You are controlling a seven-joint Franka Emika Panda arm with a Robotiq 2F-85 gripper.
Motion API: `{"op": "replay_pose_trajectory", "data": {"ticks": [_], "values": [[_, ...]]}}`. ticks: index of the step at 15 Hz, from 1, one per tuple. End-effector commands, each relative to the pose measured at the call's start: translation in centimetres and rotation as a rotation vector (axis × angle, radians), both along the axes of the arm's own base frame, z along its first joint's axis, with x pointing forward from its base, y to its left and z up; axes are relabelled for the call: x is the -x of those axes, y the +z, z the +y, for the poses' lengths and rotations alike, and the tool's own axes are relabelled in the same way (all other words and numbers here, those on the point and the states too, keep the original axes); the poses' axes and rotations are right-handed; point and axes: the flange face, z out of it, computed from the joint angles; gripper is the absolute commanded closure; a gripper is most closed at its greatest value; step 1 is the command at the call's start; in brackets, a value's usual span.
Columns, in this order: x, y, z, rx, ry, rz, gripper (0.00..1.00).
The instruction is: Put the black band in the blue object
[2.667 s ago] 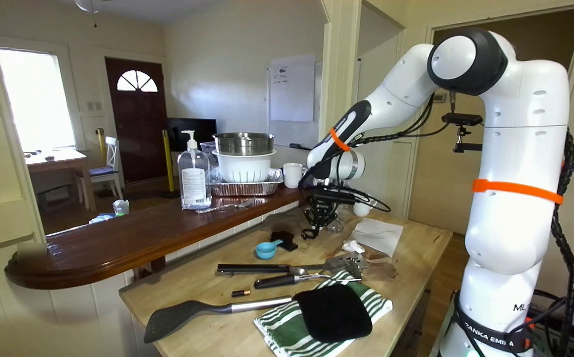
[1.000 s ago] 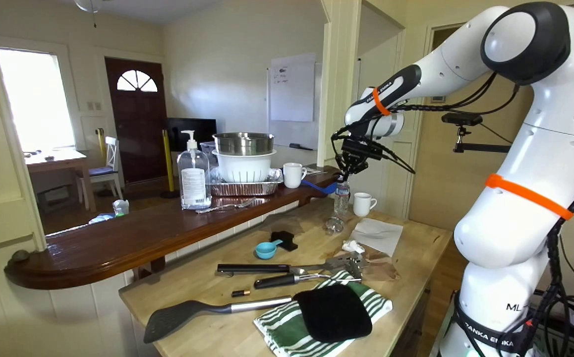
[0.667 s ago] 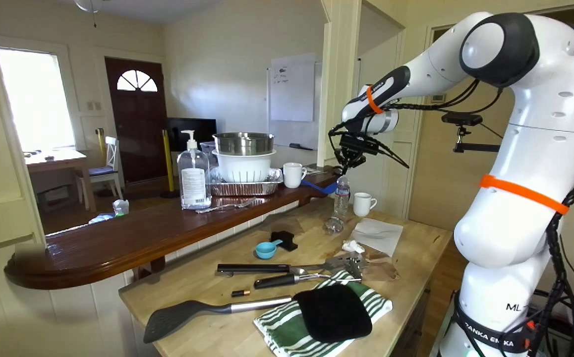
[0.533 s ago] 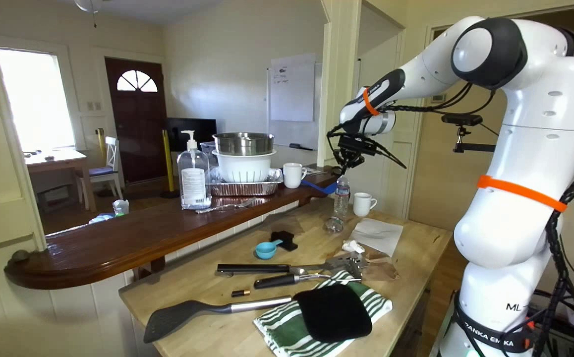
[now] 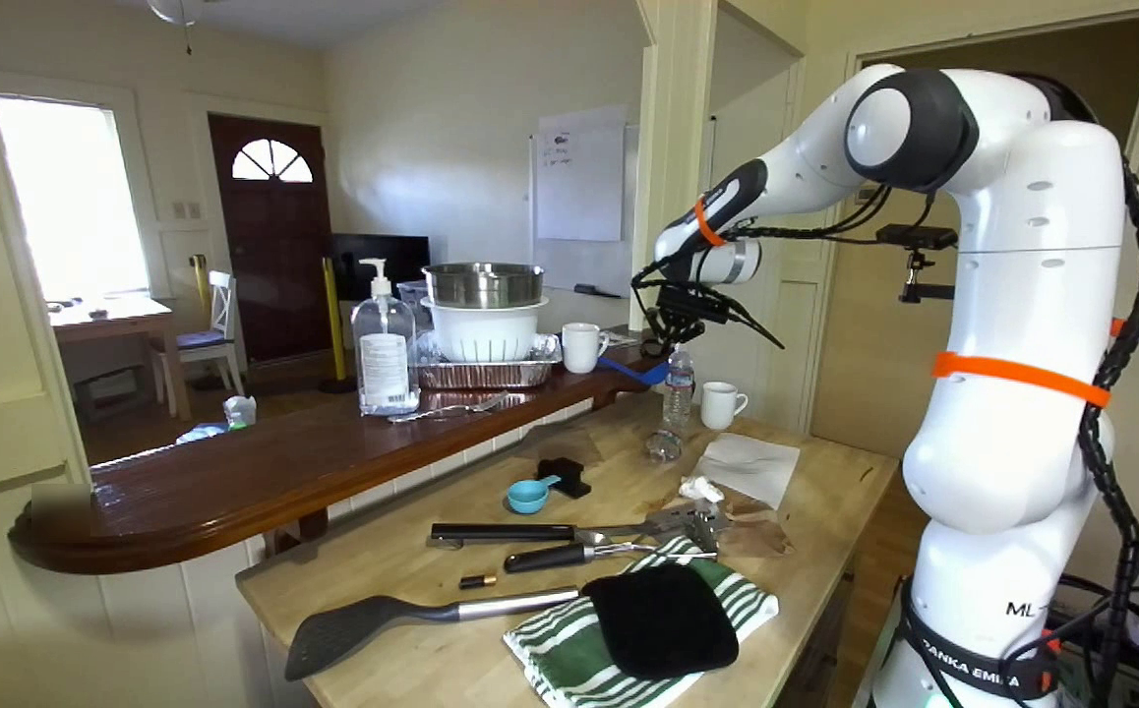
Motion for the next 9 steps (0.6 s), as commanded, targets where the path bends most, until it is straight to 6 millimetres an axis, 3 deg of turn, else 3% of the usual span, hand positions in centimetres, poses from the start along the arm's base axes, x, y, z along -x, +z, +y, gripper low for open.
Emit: {"op": "replay_pose_trajectory", "data": {"ticks": [1,3,4,6,9], "values": [[-1.36,-1.18,-0.02,-0.007,0.032,-0.003,1.0],[-1.57,-1.58,-0.07,-0.008,0.042,0.005,0.95],[-1.58,-1.7,-0.11,-0.009,0.043,0.008,0.73],[-1.63,-1.76,-0.2,-0.011,0.048,0.011,0.7],[-1.63,-1.42,-0.03,-0.014,0.06,0.02,0.5]]}}
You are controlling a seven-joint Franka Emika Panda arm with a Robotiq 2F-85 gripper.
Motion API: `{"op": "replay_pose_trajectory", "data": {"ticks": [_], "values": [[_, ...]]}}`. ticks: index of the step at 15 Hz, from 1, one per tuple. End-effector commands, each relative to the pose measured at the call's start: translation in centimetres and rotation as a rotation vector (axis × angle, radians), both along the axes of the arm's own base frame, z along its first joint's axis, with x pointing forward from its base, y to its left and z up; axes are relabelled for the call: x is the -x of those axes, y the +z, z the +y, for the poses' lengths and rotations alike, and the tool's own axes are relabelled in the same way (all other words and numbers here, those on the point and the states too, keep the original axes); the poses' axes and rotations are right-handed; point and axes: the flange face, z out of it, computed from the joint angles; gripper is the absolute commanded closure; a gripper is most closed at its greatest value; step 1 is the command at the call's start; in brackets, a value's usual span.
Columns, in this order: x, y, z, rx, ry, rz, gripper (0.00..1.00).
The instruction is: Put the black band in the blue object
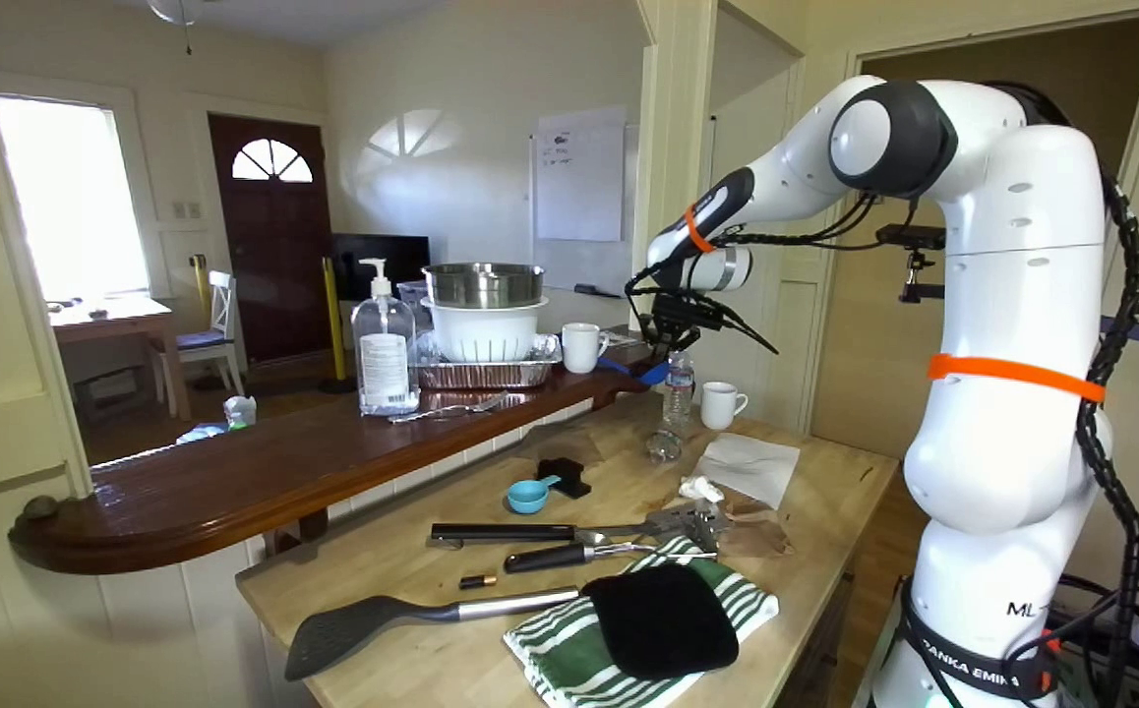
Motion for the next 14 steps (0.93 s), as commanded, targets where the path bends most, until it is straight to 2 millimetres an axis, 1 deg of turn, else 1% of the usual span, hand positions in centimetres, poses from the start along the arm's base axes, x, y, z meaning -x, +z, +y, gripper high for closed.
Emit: {"op": "replay_pose_trajectory", "data": {"ticks": [1,3,4,5,6,7,11,13,14], "values": [[-0.3,0.4,-0.1,-0.007,0.015,0.012,0.41],[-0.3,0.8,0.1,-0.003,0.014,0.02,0.27],[-0.2,1.1,0.3,-0.001,0.012,0.023,0.19],[-0.2,1.5,0.6,0.001,0.014,0.034,0.12],[-0.1,2.2,1.2,0.003,0.02,0.039,0.04],[-0.1,3.1,1.8,0.014,0.032,0.039,0.01],[-0.5,7.8,4.7,0.055,0.081,0.001,0.0],[0.3,9.1,6.9,0.012,0.098,0.06,0.0],[1.3,9.6,8.1,-0.005,0.121,0.12,0.0]]}}
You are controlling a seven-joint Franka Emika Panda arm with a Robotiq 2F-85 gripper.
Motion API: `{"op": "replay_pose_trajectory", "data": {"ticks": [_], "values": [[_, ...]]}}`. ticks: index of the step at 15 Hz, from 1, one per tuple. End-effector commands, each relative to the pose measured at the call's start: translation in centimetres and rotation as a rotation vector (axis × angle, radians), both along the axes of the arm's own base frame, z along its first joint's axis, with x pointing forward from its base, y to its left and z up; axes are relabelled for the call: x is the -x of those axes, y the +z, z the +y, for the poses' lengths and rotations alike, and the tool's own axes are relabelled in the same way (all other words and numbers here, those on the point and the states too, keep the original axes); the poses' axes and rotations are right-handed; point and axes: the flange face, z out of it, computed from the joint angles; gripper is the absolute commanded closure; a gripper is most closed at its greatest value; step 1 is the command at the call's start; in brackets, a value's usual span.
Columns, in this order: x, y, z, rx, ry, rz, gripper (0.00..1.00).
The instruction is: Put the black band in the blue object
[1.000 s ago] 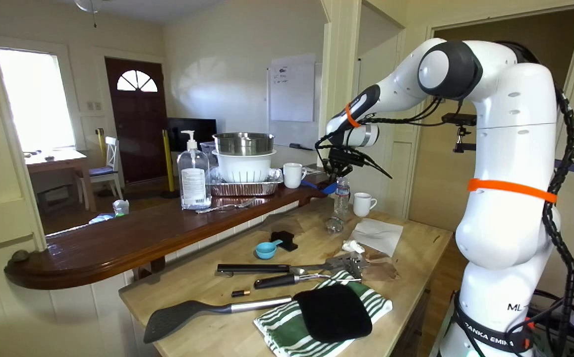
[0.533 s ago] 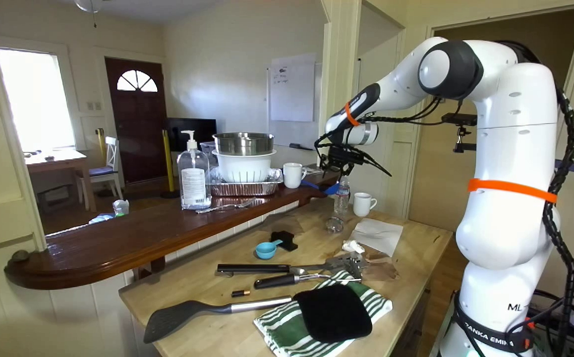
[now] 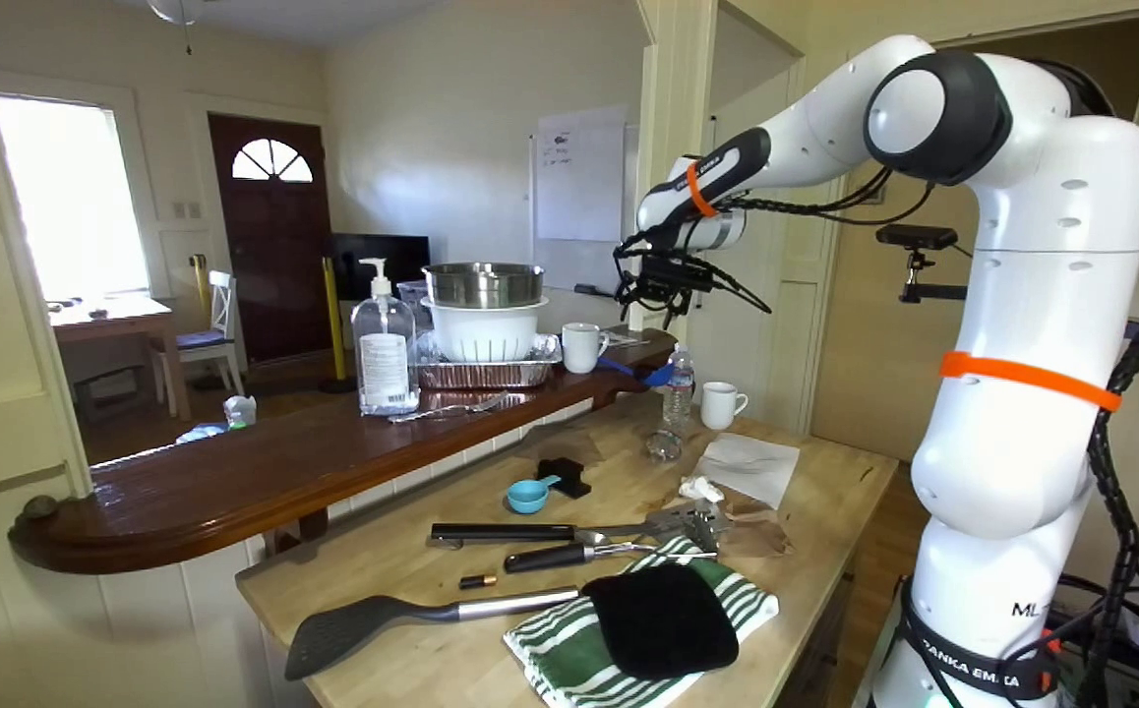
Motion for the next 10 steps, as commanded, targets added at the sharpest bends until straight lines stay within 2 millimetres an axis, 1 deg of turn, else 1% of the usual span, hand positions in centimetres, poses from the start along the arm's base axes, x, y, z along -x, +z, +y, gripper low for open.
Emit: {"op": "replay_pose_trajectory", "data": {"ticks": [1,4,7,8,10], "values": [[3.1,2.2,4.0,-0.051,0.062,0.171,0.0],[6.2,4.1,7.3,-0.048,0.178,0.318,0.0],[9.2,6.6,8.2,0.08,0.229,0.437,0.0],[6.9,5.7,7.8,0.017,0.194,0.383,0.0],[8.3,7.1,8.2,0.056,0.208,0.407,0.0]]}}
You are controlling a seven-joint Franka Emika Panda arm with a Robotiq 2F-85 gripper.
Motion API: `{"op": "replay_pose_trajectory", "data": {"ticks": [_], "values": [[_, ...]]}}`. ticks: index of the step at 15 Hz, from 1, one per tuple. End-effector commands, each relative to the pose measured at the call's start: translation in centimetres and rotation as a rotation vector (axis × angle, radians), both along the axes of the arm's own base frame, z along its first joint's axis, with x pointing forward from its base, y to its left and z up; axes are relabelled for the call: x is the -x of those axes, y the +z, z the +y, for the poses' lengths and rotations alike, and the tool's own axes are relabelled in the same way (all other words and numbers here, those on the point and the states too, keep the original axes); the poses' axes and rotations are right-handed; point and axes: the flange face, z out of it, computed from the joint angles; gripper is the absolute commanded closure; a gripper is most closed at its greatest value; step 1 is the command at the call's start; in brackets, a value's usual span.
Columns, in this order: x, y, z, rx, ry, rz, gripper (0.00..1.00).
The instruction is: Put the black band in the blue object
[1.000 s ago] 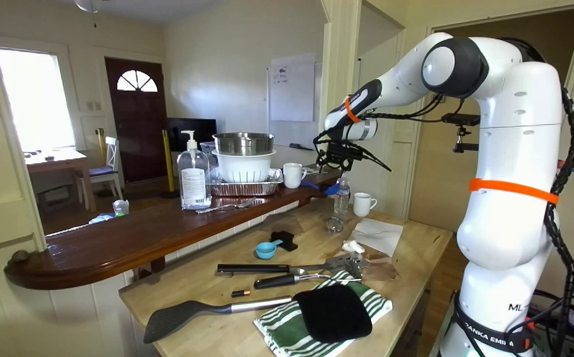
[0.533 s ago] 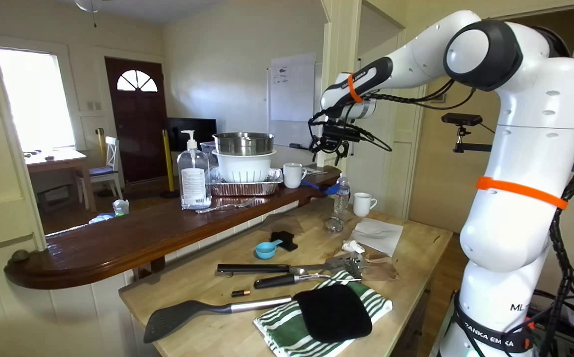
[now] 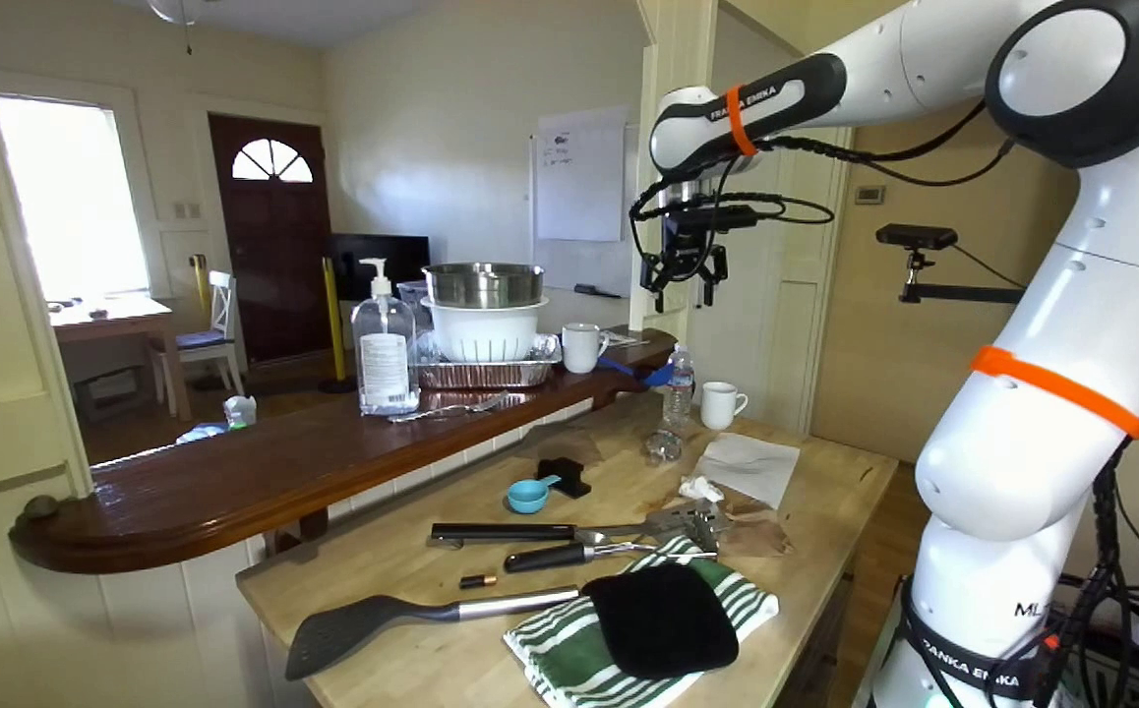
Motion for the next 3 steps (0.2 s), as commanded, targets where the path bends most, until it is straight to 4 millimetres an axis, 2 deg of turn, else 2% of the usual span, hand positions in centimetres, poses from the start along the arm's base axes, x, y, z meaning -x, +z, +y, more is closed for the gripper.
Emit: {"op": "replay_pose_trajectory", "data": {"ticks": [1,3], "values": [[0.28,0.3,0.02,0.005,0.005,0.0,0.0],[0.46,0.04,0.01,0.008,0.011,0.007,0.0]]}}
